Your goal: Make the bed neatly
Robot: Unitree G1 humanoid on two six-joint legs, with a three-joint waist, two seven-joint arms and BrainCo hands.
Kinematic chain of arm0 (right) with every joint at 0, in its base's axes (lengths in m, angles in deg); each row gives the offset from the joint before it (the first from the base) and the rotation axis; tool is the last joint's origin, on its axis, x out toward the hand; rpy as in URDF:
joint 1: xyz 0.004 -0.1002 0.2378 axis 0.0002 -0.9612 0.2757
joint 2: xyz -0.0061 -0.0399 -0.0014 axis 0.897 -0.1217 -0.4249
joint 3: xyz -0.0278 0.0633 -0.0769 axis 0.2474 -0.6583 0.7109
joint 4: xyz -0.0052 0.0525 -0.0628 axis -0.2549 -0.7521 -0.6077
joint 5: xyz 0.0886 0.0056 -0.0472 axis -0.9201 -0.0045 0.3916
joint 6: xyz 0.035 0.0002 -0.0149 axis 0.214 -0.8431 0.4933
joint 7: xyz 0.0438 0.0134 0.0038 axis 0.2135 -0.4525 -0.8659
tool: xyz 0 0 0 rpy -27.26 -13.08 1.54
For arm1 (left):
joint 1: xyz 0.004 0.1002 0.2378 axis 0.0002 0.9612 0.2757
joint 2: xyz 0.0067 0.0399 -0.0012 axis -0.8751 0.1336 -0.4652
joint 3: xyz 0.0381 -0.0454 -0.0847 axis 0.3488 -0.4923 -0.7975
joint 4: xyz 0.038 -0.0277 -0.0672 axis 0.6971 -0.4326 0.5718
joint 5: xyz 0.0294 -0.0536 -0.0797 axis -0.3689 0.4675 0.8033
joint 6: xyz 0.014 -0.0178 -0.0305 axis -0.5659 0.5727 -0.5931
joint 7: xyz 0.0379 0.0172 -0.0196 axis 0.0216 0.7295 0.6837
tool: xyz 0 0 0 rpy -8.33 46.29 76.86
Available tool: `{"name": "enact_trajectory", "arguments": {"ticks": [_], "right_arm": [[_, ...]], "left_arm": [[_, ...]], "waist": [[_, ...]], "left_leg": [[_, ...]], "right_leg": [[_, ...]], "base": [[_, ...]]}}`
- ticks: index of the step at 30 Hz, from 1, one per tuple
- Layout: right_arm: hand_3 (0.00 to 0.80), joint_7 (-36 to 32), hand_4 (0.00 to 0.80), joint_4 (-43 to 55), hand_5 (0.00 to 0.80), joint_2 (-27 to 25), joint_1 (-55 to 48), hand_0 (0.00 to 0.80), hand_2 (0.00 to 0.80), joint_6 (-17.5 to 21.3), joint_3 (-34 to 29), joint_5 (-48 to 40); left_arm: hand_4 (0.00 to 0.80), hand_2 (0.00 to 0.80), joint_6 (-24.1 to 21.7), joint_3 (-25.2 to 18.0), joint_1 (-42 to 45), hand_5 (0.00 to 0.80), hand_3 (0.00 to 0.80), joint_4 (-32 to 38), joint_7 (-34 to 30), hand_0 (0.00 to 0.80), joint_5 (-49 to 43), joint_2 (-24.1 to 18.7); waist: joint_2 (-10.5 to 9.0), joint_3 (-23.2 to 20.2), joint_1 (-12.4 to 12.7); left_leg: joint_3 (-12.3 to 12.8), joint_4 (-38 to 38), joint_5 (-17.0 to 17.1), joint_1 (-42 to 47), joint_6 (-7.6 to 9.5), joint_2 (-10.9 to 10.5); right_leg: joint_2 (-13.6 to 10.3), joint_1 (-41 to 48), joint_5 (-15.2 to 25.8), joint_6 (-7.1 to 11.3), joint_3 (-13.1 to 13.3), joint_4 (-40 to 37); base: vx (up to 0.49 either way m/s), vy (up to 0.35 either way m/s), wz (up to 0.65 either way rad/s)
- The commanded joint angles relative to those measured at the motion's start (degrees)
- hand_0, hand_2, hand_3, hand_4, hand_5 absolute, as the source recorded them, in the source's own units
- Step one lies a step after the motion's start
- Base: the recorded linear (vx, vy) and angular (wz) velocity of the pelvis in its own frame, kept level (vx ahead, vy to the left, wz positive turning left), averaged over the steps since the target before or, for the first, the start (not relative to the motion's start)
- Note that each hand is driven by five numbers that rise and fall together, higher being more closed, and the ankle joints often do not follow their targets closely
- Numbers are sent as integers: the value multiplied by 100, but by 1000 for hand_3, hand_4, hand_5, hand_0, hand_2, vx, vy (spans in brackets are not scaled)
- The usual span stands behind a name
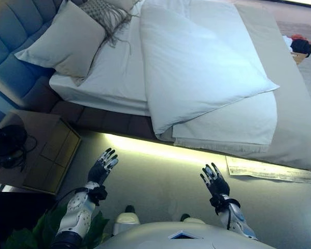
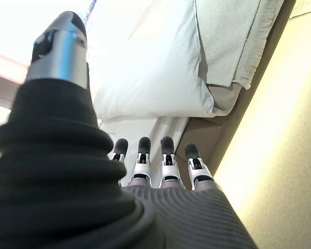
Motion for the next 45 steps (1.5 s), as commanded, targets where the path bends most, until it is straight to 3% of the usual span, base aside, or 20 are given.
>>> {"name": "enact_trajectory", "arguments": {"ticks": [1,7,11,14,15,16,18,20,25,27,29,33,38,40,42,45], "right_arm": [[0,-63,0,490,0,-154,267,0,0,96,1,-255],[0,12,0,407,0,-66,243,0,0,80,-9,-65],[0,141,0,334,0,116,381,0,0,250,-29,-24],[0,392,0,276,0,309,489,0,0,514,-163,-188],[0,490,0,314,0,366,474,0,0,568,-207,-196],[0,534,0,368,0,358,437,0,0,585,-243,-228],[0,455,0,419,0,323,310,0,0,587,-313,-288],[0,316,0,382,0,304,223,0,0,577,-365,-273],[0,74,0,60,0,292,518,0,0,534,-462,-301],[0,227,0,39,0,285,698,0,0,447,-422,-339],[0,280,0,70,0,304,692,0,0,406,-375,-334],[0,9,0,60,0,318,365,0,0,368,-471,-291],[0,-87,0,59,0,270,192,0,0,169,-493,-224],[0,2,0,177,0,185,143,0,0,42,-403,-211],[0,-66,0,241,0,98,86,0,0,-61,-404,-280],[0,-269,0,259,0,-86,40,0,0,-128,-433,-287]], "left_arm": [[0,0,-309,-64,-224,0,0,119,-59,0,148,-230],[0,0,-147,-109,-237,0,0,221,-16,0,417,-62],[0,0,-310,-128,-158,0,0,131,109,0,276,11],[0,0,-287,-133,-259,0,0,2,16,0,175,-42],[0,0,-265,-100,-328,0,0,-69,13,0,146,-45],[0,0,-212,-85,-403,0,0,-106,-6,0,147,-59],[0,0,-125,-92,-493,0,0,-61,-82,0,132,-102],[0,0,-149,-67,-514,0,0,-5,-31,0,155,-118],[0,0,-155,-44,-709,0,0,-38,166,0,247,-165],[0,0,-129,-76,-702,0,0,-91,94,0,198,-156],[0,0,-126,-125,-677,0,0,-167,25,0,171,-137],[0,0,-149,-250,-448,0,0,-193,-150,0,61,-158],[0,0,-27,-381,-58,0,0,-25,-210,0,-28,-179],[0,0,-23,-414,50,0,0,-66,-271,0,16,-197],[0,0,-38,-428,105,0,0,-57,-368,0,123,-205],[0,0,-140,-322,144,0,0,96,-326,0,258,-153]], "waist": [[-98,267,218],[-85,89,279],[-62,82,285],[-4,103,264],[80,142,215],[165,172,155],[255,214,51],[266,232,-14],[-70,323,-135],[-235,344,-146],[-292,352,-170],[-345,323,-227],[-366,244,-170],[-312,216,-215],[-264,197,-281],[-234,172,-315]], "left_leg": [[13,814,-405,-311,296,-232],[-92,385,-342,-100,341,-284],[-43,426,-485,-11,540,-451],[-131,531,-574,-58,866,-709],[-174,569,-606,-34,1024,-825],[-187,604,-633,-11,1102,-872],[-200,624,-659,60,1152,-938],[-233,621,-702,128,1151,-982],[-242,771,-1119,259,977,-1104],[-204,773,-1358,379,967,-1152],[-144,798,-1500,489,985,-1119],[-162,909,-1689,656,1041,-1028],[-237,1103,-1841,844,893,-771],[-255,1255,-1627,862,749,-535],[-324,1501,-1176,819,581,-250],[-389,2113,-528,651,442,-26]], "right_leg": [[-43,-243,-169,-179,-119,690],[-97,-131,-167,-73,-157,547],[-336,-251,-148,-9,-65,823],[-688,-566,-25,-34,110,1989],[-871,-938,126,-92,264,2955],[-955,-1251,198,-180,361,3616],[-946,-1573,204,-300,440,4057],[-895,-1647,276,-300,455,3900],[-697,-1658,758,-14,493,1579],[-631,-1733,1193,215,498,640],[-571,-1772,1403,305,444,212],[-591,-1838,1491,349,530,260],[-572,-1672,1319,389,499,421],[-410,-1638,1056,300,605,693],[-181,-1600,718,168,715,930],[124,-1404,341,-151,639,1006]], "base": [[-8,87,19],[15,109,4],[2,160,-2],[14,263,-2],[18,367,7],[26,361,13],[68,229,23],[101,60,29],[196,-146,0],[310,-195,-2],[337,-172,1],[373,-190,12],[439,-305,33],[418,-380,4],[342,-365,2],[269,-332,11]]}}
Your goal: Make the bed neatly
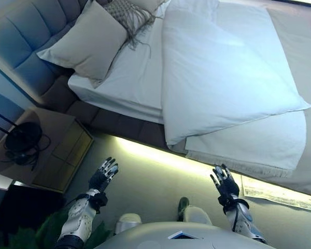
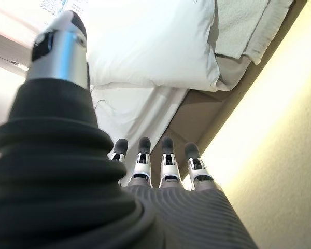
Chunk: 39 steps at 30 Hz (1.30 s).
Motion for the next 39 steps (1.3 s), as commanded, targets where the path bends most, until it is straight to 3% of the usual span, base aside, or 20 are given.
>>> {"name": "enact_trajectory", "arguments": {"ticks": [1,4,6,9,14,17,20,24,27,28,33,36,38,39], "right_arm": [[0,-383,0,436,0,-172,36,0,0,1,117,-84],[0,-504,0,340,0,-296,150,0,0,49,126,-241],[0,-597,0,237,0,-289,204,0,0,7,103,-435],[0,-462,0,321,0,-229,171,0,0,-25,140,-345],[0,-296,0,640,0,-289,-30,0,0,107,238,-459],[0,-394,0,652,0,-287,-80,0,0,113,254,-529],[0,-405,0,598,0,-197,-125,0,0,125,235,-468],[0,-377,0,383,0,59,-147,0,0,164,270,-446],[0,-312,0,573,0,243,-285,0,0,165,382,-248],[0,-284,0,628,0,341,-297,0,0,239,442,-232],[0,-113,0,710,0,424,-372,0,0,310,554,-203],[0,-100,0,665,0,432,-363,0,0,401,622,-195],[0,-168,0,608,0,412,-307,0,0,453,647,-236],[0,-262,0,522,0,386,-218,0,0,426,635,-279]], "left_arm": [[0,0,-304,-206,65,0,0,651,-100,0,213,-233],[0,0,-425,-40,31,0,0,593,-36,0,251,-106],[0,0,-564,88,-36,0,0,457,-36,0,169,-5],[0,0,-540,95,-109,0,0,478,32,0,206,-21],[0,0,-381,121,-224,0,0,420,49,0,92,-48],[0,0,-425,86,-149,0,0,386,-3,0,1,-20],[0,0,-427,-31,-123,0,0,343,-188,0,-36,-42],[0,0,-342,-133,-134,0,0,351,-254,0,-70,-184],[0,0,-248,-89,-102,0,0,533,-194,0,-74,-248],[0,0,-294,-19,-73,0,0,580,-140,0,-167,-271],[0,0,-363,171,-288,0,0,381,-4,0,-242,-327],[0,0,-282,169,-293,0,0,557,120,0,-205,-319],[0,0,-275,192,-311,0,0,659,276,0,-142,-332],[0,0,-307,203,-336,0,0,657,374,0,-114,-338]], "waist": [[-223,-83,-110],[-300,-16,-98],[-318,61,-54],[-227,161,43],[-32,274,255],[44,287,455],[98,231,531],[112,108,581],[-3,-74,650],[48,-140,667],[164,-212,554],[253,-165,532],[286,-87,499],[237,-27,448]], "left_leg": [[30,1736,727,3,300,-99],[12,2834,996,-566,391,-222],[-17,2861,923,-914,527,-336],[-94,1940,1078,-1093,484,-424],[-211,-56,1925,-1518,33,-57],[-398,-866,2197,-1746,-70,-3],[-276,-906,2051,-1852,-59,-31],[-259,-434,1578,-1854,148,-317],[-217,-135,1320,-1837,496,-696],[-251,-129,1209,-1725,664,-849],[-255,51,852,-1400,1041,-1239],[-239,92,730,-1137,1092,-1287],[-227,46,690,-953,1042,-1242],[-197,13,608,-809,983,-1218]], "right_leg": [[-103,-128,183,142,216,-147],[76,70,-19,-129,287,-105],[159,162,-120,-175,346,-40],[319,312,-304,-165,387,25],[433,840,-655,-97,304,-40],[415,1268,-933,-70,411,-54],[254,1592,-1198,5,423,45],[-174,1697,-1338,240,338,470],[-647,1572,-690,398,282,1177],[-838,1449,-442,352,269,1770],[-1306,730,167,289,430,3653],[-1328,361,149,151,297,3651],[-1148,140,-27,66,140,3037],[-1023,-38,-1,77,31,2193]], "base": [[211,-280,-1],[219,-253,-14],[213,-122,-15],[234,-10,-8],[317,71,8],[462,93,1],[493,147,-20],[514,209,-58],[440,234,-15],[438,295,-24],[307,243,-9],[230,58,6],[194,-113,-28],[215,-194,-32]]}}
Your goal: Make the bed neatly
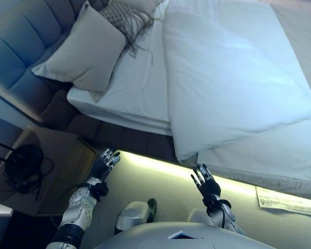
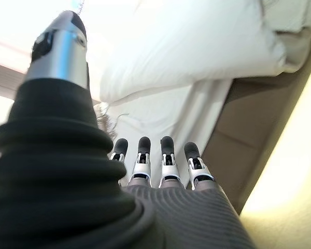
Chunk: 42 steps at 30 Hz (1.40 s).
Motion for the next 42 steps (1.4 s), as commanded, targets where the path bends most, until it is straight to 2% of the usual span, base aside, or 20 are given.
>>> {"name": "enact_trajectory", "arguments": {"ticks": [1,3,4,5,7,11,15,17,19,20,22,25,28,30,31,32,34,37,40,42], "right_arm": [[0,-245,0,176,0,-160,98,0,0,351,-25,16],[0,-318,0,37,0,-180,264,0,0,265,-93,-4],[0,-354,0,-71,0,-176,349,0,0,239,-127,-15],[0,-348,0,-127,0,-169,397,0,0,221,-136,-20],[0,-395,0,-167,0,-159,380,0,0,203,-152,-13],[0,-655,0,-240,0,-121,207,0,0,183,-213,117],[0,-604,0,-133,0,-230,144,0,0,86,-218,121],[0,-510,0,-33,0,-297,167,0,0,32,-203,83],[0,-486,0,136,0,-482,158,0,0,-24,-204,-122],[0,-476,0,134,0,-518,173,0,0,-35,-206,-148],[0,-497,0,14,0,-640,317,0,0,-59,-222,-220],[0,-548,0,-167,0,-710,444,0,0,-12,-248,-252],[0,-553,0,-268,0,-685,481,0,0,19,-395,-308],[0,-629,0,-275,0,-663,472,0,0,27,-496,-382],[0,-584,0,-206,0,-657,453,0,0,3,-515,-348],[0,-546,0,-164,0,-660,439,0,0,-4,-509,-325],[0,-395,0,40,0,-692,335,0,0,-40,-459,-314],[0,-362,0,180,0,-661,164,0,0,10,-425,-319],[0,-370,0,119,0,-584,105,0,0,88,-486,-310],[0,-376,0,35,0,-526,82,0,0,150,-561,-325]], "left_arm": [[0,0,-206,61,-21,0,0,488,239,0,33,-124],[0,0,-230,38,-35,0,0,475,220,0,64,-123],[0,0,-223,16,-36,0,0,467,180,0,81,-116],[0,0,-195,-18,-27,0,0,469,134,0,99,-110],[0,0,-146,-119,22,0,0,462,2,0,138,-118],[0,0,-196,-268,84,0,0,281,-222,0,107,-69],[0,0,-220,-299,208,0,0,364,-231,0,126,-16],[0,0,-171,-334,237,0,0,351,-239,0,185,-35],[0,0,-207,-315,243,0,0,302,-321,0,218,-68],[0,0,-216,-297,237,0,0,303,-307,0,229,-67],[0,0,-294,-226,225,0,0,311,-238,0,245,-11],[0,0,-369,-184,250,0,0,236,-198,0,236,57],[0,0,-264,-130,192,0,0,197,-208,0,290,115],[0,0,-284,-46,115,0,0,148,-188,0,193,112],[0,0,-243,-5,70,0,0,162,-119,0,168,75],[0,0,-232,0,58,0,0,151,-99,0,165,75],[0,0,-199,-13,22,0,0,21,-26,0,136,102],[0,0,-171,-92,45,0,0,-59,-70,0,27,129],[0,0,-88,-205,106,0,0,-55,-264,0,-60,128],[0,0,-69,-257,141,0,0,-57,-393,0,-141,97]], "waist": [[-76,-16,-116],[-207,26,-211],[-301,34,-262],[-351,36,-295],[-385,25,-330],[-453,-29,-393],[-525,-120,-406],[-508,-130,-429],[-460,-148,-470],[-456,-150,-472],[-455,-141,-440],[-460,-124,-445],[-462,-61,-455],[-416,-3,-450],[-339,31,-429],[-317,60,-414],[-157,102,-323],[-35,126,-197],[10,85,-140],[23,63,-163]], "left_leg": [[-323,-181,116,-19,-47,-63],[-287,-242,-94,152,-95,-83],[-276,-295,-227,261,-105,-124],[-282,-358,-324,370,-103,-141],[-295,-477,-468,557,-106,-80],[-303,-449,-705,774,-115,70],[-288,-161,-855,884,-269,338],[-264,40,-747,921,-368,521],[-289,518,-41,751,-584,844],[-302,620,51,698,-603,876],[-336,1236,494,469,-675,925],[-267,2164,787,155,-689,826],[-117,2537,994,-339,-685,939],[-41,2031,1046,-504,-693,1092],[-80,1434,1257,-594,-784,1202],[-100,1214,1315,-594,-814,1215],[-169,143,1659,-772,-1004,1279],[-122,-743,1910,-959,-1120,1278],[-92,-885,1815,-1010,-1128,1264],[-46,-674,1545,-1019,-1083,1206]], "right_leg": [[334,-2,973,244,-304,-2151],[440,-181,1278,413,-252,-3216],[472,-280,1605,579,-153,-3748],[504,-343,1891,697,-85,-4110],[588,-430,2148,807,-96,-4600],[577,-508,2201,831,-95,-4493],[650,-341,1938,845,-104,-4262],[724,-320,1761,784,-120,-4048],[977,-171,1399,573,-144,-3888],[1019,-136,1350,525,-165,-3881],[1206,49,1132,276,-242,-3868],[1373,200,868,35,-229,-3756],[1501,362,728,-104,-201,-3726],[1556,490,616,-85,-229,-3706],[1610,619,518,-50,-233,-3724],[1608,693,483,-41,-227,-3741],[1623,976,342,12,-282,-3833],[1619,1333,128,31,-285,-3872],[1529,1566,-53,66,-272,-3830],[1428,1637,-141,111,-242,-3733]], "base": [[253,-244,-44],[260,-210,-48],[313,-192,-27],[321,-166,1],[332,-162,25],[331,-191,40],[333,-284,44],[285,-290,18],[250,-311,12],[236,-337,12],[210,-316,8],[191,-251,0],[132,-151,-15],[173,-57,5],[176,32,26],[256,101,20],[290,129,12],[291,90,7],[277,96,1],[267,128,-8]]}}
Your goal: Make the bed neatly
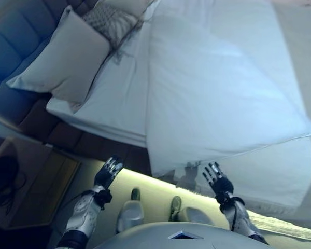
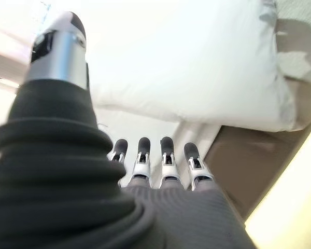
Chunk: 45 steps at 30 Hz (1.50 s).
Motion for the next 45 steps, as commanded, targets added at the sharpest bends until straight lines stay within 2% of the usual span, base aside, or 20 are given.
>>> {"name": "enact_trajectory", "arguments": {"ticks": [1,5,8,11,12,13,14,16,18,20,21,22,23,25,29,31,33,36,41,45], "right_arm": [[0,-99,0,426,0,31,-228,0,0,290,-108,-87],[0,-187,0,344,0,182,-292,0,0,250,-213,-6],[0,-125,0,421,0,340,-285,0,0,302,-155,176],[0,80,0,496,0,494,-349,0,0,329,-113,260],[0,139,0,530,0,511,-394,0,0,297,-83,318],[0,144,0,541,0,505,-421,0,0,280,-40,344],[0,139,0,548,0,498,-429,0,0,284,-3,361],[0,38,0,463,0,470,-374,0,0,366,68,307],[0,-66,0,314,0,422,-196,0,0,402,60,240],[0,-159,0,148,0,380,-3,0,0,413,23,171],[0,-126,0,97,0,364,117,0,0,362,-3,134],[0,-72,0,96,0,370,176,0,0,318,-12,131],[0,-57,0,104,0,383,199,0,0,282,-27,147],[0,-93,0,76,0,394,137,0,0,269,-72,215],[0,87,0,-43,0,338,102,0,0,299,-152,-71],[0,289,0,-277,0,289,139,0,0,302,-362,-196],[0,166,0,-807,0,134,528,0,0,392,-574,-871],[0,-91,0,-1858,0,-71,1524,0,0,391,-975,-1522],[0,-29,0,-3072,0,-348,2422,0,0,393,-1493,-1457],[0,-410,0,-3948,0,-867,2929,0,0,-28,-1875,-1943]], "left_arm": [[0,0,-169,-346,-4,0,0,259,-281,0,-187,-225],[0,0,-152,-307,-36,0,0,413,-215,0,-163,-367],[0,0,-166,-247,-3,0,0,598,-140,0,-193,-411],[0,0,-209,-157,8,0,0,505,-75,0,-327,-401],[0,0,-222,-115,-15,0,0,452,-19,0,-325,-413],[0,0,-227,-89,-31,0,0,429,19,0,-284,-424],[0,0,-230,-66,-55,0,0,422,57,0,-236,-426],[0,0,-309,0,-93,0,0,466,196,0,-133,-450],[0,0,-442,34,-162,0,0,451,254,0,-44,-475],[0,0,-611,54,-198,0,0,460,275,0,-144,-503],[0,0,-642,13,-194,0,0,531,222,0,-268,-532],[0,0,-656,-23,-186,0,0,604,176,0,-372,-551],[0,0,-670,-46,-185,0,0,683,133,0,-465,-573],[0,0,-616,-15,-213,0,0,817,125,0,-548,-612],[0,0,-637,163,-454,0,0,811,265,0,-620,-582],[0,0,-590,193,-511,0,0,818,300,0,-507,-586],[0,0,-654,369,-843,0,0,644,325,0,-361,-591],[0,0,-886,716,-1551,0,0,252,397,0,-267,-588],[0,0,-919,842,-1940,0,0,323,356,0,-141,-709],[0,0,-934,943,-2044,0,0,554,394,0,21,-796]], "waist": [[-108,-276,-35],[-134,-370,-4],[-169,-443,100],[-111,-494,104],[-79,-489,70],[-118,-463,44],[-66,-439,35],[-58,-353,27],[-89,-224,-6],[-154,-109,-58],[-255,-60,-93],[-293,-27,-106],[-323,-11,-127],[-350,-38,-158],[-492,-56,-268],[-438,32,-270],[-302,231,-210],[-153,594,-163],[-27,993,93],[76,1245,276]], "left_leg": [[106,172,733,-600,118,-285],[89,343,420,-563,342,-548],[58,608,188,-620,611,-802],[82,713,-11,-483,869,-1022],[84,708,-56,-398,937,-1081],[76,705,-165,-279,934,-1166],[120,703,-109,-283,970,-1134],[132,708,-128,-270,923,-1120],[159,732,-177,-235,843,-1088],[214,742,-310,-175,802,-1054],[295,705,-447,-77,788,-1048],[338,662,-525,12,779,-1015],[368,613,-581,91,771,-976],[389,587,-584,157,694,-795],[403,1299,-779,-25,565,-568],[405,1450,-643,-147,467,-358],[232,1139,-284,-391,328,-184],[196,963,-161,-752,281,-167],[168,1220,-171,-1364,221,-290],[185,1516,-223,-1781,161,-279]], "right_leg": [[-735,758,-391,790,-78,164],[-1025,790,-428,948,-76,407],[-1468,667,-194,1060,-133,980],[-1869,300,243,1024,-113,2235],[-1923,95,349,990,-88,2624],[-1990,-35,279,1005,-38,2817],[-1964,-178,319,915,-80,2818],[-1793,-425,237,847,-131,2234],[-1660,-655,373,857,-153,1432],[-1611,-905,627,953,-77,787],[-1627,-1051,935,1094,-32,390],[-1631,-1101,1081,1157,-15,259],[-1627,-1166,1177,1198,-1,209],[-1574,-1024,1014,1288,15,172],[-1480,-865,839,1337,-21,164],[-1430,-798,792,1270,-98,237],[-1398,-856,681,1235,-200,328],[-1577,-1281,691,1291,-341,471],[-1915,-1818,819,1382,-515,712],[-2031,-2056,747,1401,-637,884]], "base": [[260,134,-18],[308,191,-42],[233,225,-46],[232,269,-22],[258,208,-13],[167,149,-4],[109,39,-4],[9,-82,-7],[-17,-181,-24],[29,-194,-41],[95,-208,-44],[132,-227,-40],[140,-230,-12],[157,-240,33],[148,-208,48],[96,-74,23],[-126,48,27],[-291,94,9],[-134,25,11],[-69,-29,8]]}}
